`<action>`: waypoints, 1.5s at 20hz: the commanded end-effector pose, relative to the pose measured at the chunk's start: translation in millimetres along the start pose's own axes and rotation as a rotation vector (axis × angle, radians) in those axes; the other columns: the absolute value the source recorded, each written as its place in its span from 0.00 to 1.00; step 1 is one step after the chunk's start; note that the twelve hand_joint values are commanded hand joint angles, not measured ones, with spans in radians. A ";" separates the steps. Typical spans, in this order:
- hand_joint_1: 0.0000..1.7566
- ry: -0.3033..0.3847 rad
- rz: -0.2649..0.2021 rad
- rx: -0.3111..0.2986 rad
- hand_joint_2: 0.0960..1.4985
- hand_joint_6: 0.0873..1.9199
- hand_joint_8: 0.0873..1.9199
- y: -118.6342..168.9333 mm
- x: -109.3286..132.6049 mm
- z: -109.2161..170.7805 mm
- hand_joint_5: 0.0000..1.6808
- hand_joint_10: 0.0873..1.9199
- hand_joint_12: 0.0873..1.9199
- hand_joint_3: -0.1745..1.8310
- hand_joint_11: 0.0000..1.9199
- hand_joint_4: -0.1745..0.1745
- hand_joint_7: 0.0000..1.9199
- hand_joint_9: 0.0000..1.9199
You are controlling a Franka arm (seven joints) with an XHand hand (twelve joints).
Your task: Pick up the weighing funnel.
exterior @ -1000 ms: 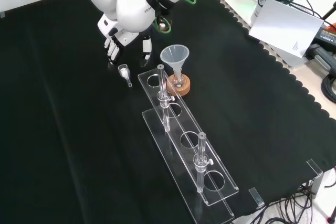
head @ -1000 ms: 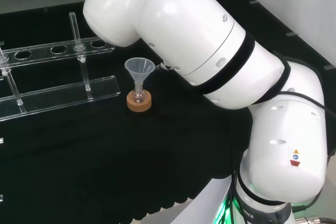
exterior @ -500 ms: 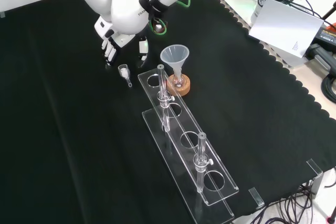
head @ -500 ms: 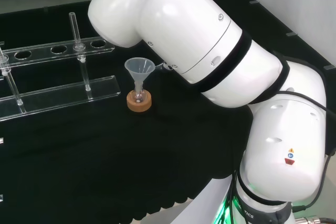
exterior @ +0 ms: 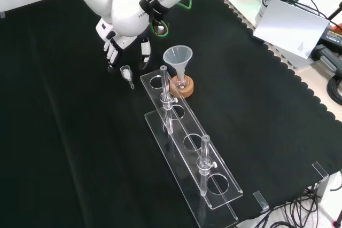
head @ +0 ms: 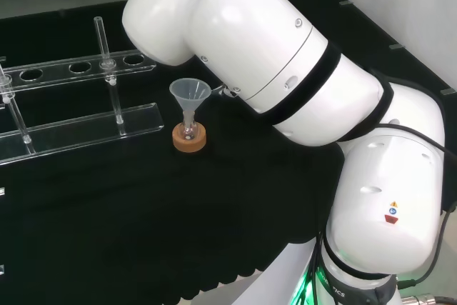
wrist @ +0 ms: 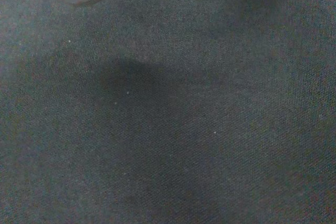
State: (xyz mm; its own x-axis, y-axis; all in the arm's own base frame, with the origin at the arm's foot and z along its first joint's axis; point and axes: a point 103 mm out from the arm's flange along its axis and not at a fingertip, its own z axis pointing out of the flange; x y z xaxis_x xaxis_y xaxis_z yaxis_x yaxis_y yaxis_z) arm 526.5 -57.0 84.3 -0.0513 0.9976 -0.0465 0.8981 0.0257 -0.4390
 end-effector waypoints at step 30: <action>0.48 -0.008 -0.012 -0.023 0.42 0.31 0.34 19.2 -1.9 8.7 0.41 0.25 0.67 0.36 0.24 0.53 0.25 0.40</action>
State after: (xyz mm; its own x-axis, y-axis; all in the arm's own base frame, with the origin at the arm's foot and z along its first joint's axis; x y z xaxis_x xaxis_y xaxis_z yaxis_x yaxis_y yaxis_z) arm 539.4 -59.5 68.3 -0.0610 0.9969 -0.0491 0.9035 0.0342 -0.4272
